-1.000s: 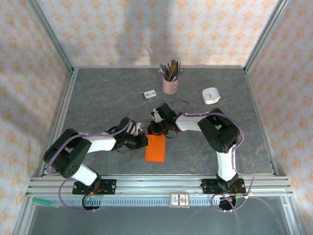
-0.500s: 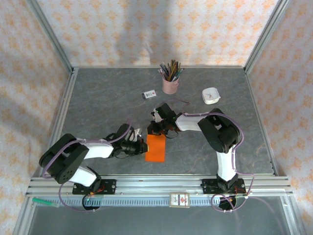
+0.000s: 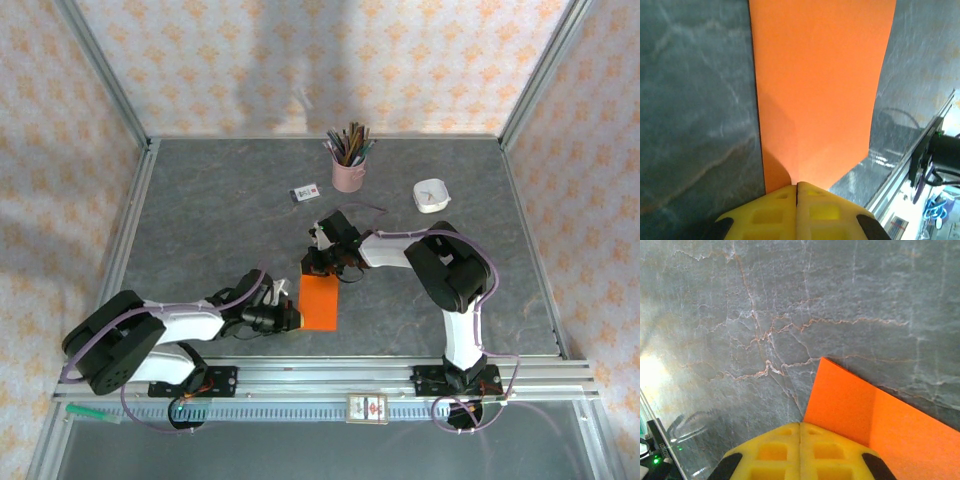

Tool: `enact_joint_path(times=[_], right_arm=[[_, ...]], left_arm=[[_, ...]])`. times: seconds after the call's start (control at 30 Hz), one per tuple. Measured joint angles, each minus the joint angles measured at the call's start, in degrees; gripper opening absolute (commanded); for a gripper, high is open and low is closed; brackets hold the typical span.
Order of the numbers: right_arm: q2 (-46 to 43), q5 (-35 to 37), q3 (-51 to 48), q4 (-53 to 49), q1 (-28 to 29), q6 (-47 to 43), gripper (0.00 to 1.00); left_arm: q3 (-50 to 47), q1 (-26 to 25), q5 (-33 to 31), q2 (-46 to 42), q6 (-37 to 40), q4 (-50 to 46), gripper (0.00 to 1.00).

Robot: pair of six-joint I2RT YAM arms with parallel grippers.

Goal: Fold a paper plane with a square sheet of paper (pick it up from the middle)
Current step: First fold a square sheet of paper at the bottom-center of the table, then fold the triangle at the bottom-center of the table.

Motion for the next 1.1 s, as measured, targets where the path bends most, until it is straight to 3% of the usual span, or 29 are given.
enact_joint_path(times=[0.2,0.43,0.53,0.67,0.8,1.1], right_arm=[[0.0,0.0,0.0,-0.1,0.0,-0.1,0.0],[0.0,-0.4,0.8,-1.2,0.0,-2.5,0.0],[0.0,-0.3,2.1,-3.8,-0.1,-4.4,0.07],[-0.5,0.0,3.7,-7.7,-0.8,-6.3,0.18],[-5.2,2.7,3.2,-11.1,-2.4,-6.4,0.23],[-26.7,13.2,-9.4,-14.7,-4.2,-2.9,0.31]], left_arm=[[-1.8,-2.3,0.0,-2.6,-2.3,-0.5,0.0],[0.4,-3.0,-1.2,-10.2,-3.5,-8.2,0.03],[3.4,-2.2,-3.0,-11.1,-3.6,-7.9,0.02],[6.0,-0.3,-5.0,-7.8,-3.6,-7.2,0.0],[8.0,0.3,-6.3,-2.8,-3.5,-6.2,0.0],[18.6,3.9,-8.9,11.1,1.9,-5.3,0.0]])
